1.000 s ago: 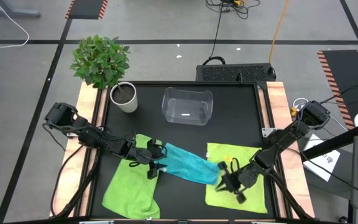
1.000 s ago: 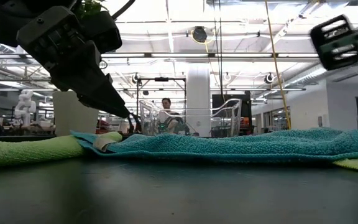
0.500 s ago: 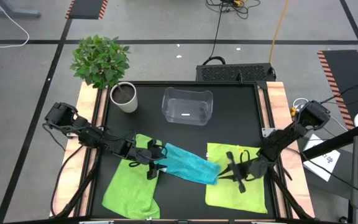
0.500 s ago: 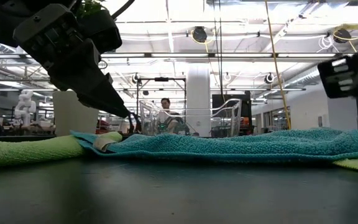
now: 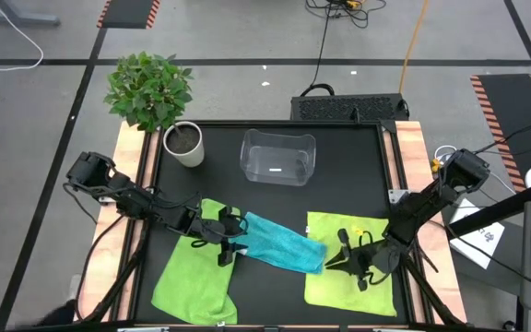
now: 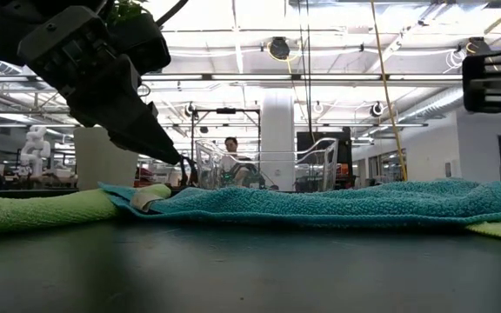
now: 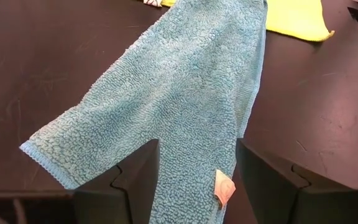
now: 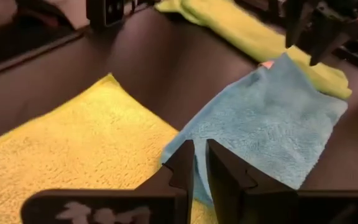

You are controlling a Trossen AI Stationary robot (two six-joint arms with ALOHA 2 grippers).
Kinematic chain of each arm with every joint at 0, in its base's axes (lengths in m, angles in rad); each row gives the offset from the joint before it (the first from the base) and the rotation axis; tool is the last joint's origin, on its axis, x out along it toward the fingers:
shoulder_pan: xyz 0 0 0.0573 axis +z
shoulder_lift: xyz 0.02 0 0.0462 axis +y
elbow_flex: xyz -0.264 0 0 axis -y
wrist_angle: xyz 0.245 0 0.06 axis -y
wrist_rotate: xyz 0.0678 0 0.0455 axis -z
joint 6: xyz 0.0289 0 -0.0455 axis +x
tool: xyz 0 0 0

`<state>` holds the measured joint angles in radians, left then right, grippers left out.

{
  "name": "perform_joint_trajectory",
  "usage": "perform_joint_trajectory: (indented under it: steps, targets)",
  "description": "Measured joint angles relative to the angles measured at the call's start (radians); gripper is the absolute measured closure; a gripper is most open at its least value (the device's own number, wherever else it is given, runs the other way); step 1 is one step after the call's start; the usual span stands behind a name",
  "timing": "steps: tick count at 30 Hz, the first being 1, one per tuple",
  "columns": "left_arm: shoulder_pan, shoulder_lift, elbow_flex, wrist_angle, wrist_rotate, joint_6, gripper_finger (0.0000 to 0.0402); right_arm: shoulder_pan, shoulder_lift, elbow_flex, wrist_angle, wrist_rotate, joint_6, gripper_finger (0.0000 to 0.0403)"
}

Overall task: Fold microfiber towels
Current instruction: Fold the blue microfiber cloth

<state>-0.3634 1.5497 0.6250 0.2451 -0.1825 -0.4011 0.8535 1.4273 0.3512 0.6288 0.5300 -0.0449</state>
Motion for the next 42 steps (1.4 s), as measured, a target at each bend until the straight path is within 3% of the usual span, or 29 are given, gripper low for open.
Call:
perform_joint_trajectory:
  steps: [4,9,14,18,32,39,42]
  targets:
    - [0.000,0.000,0.000,0.000,0.000,0.000,0.0188,0.000,0.000,0.056,-0.101,0.022,0.003,0.0337]
    - [0.000,0.000,0.000,0.005,-0.001,-0.004,0.0188,-0.019,0.024,0.065,-0.121,0.023,-0.015,0.0269]
    - [0.000,0.000,0.000,0.020,-0.001,-0.003,0.0188,-0.043,0.116,0.065,-0.061,0.020,-0.030,0.0217]
    - [0.003,0.000,0.000,0.021,-0.001,0.000,0.0188,-0.055,0.168,0.064,0.016,0.020,-0.060,0.0208]
    - [0.003,0.000,0.000,0.022,-0.001,-0.003,0.0188,-0.112,0.268,0.130,0.003,-0.031,-0.087,0.0288]
    - [0.003,0.000,0.000,0.022,0.000,-0.003,0.0188,-0.135,0.262,0.130,0.011,0.019,-0.086,0.0382]
    - [0.003,0.000,0.000,0.022,0.000,-0.003,0.0188,-0.135,0.226,0.130,0.015,0.030,-0.109,0.0395]
